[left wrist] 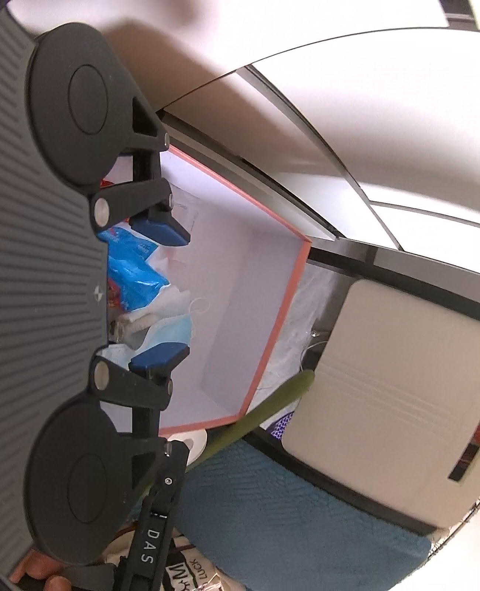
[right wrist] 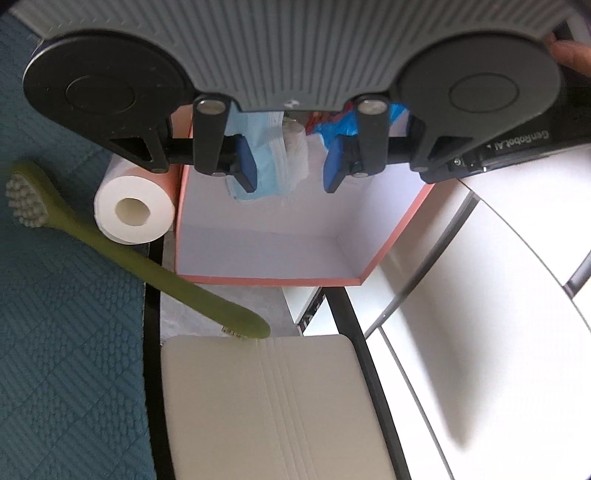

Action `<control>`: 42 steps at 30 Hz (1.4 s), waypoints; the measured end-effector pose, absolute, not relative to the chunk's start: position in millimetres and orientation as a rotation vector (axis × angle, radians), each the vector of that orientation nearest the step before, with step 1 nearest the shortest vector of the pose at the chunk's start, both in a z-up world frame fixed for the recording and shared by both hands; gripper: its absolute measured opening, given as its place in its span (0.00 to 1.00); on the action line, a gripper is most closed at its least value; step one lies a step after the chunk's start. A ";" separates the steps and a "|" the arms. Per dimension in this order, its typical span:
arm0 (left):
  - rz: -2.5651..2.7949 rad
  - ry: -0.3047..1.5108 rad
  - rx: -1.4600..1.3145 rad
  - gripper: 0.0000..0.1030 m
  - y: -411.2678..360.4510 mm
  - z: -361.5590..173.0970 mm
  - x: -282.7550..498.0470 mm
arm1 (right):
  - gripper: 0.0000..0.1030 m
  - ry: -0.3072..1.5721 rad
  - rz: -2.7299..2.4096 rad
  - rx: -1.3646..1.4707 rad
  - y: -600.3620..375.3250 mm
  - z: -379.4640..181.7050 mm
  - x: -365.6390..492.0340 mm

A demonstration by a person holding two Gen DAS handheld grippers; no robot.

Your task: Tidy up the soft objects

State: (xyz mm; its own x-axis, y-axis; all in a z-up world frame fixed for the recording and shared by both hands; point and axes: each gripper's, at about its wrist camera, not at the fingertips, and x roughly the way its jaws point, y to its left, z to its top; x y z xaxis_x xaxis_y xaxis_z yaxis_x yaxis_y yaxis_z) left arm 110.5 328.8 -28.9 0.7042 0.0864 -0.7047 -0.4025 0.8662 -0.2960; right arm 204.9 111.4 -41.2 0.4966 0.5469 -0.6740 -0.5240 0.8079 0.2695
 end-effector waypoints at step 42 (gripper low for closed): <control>0.226 0.692 -0.433 0.62 203.8 16.7 -21.9 | 0.42 0.699 0.655 -0.032 -7.9 -3.9 69.9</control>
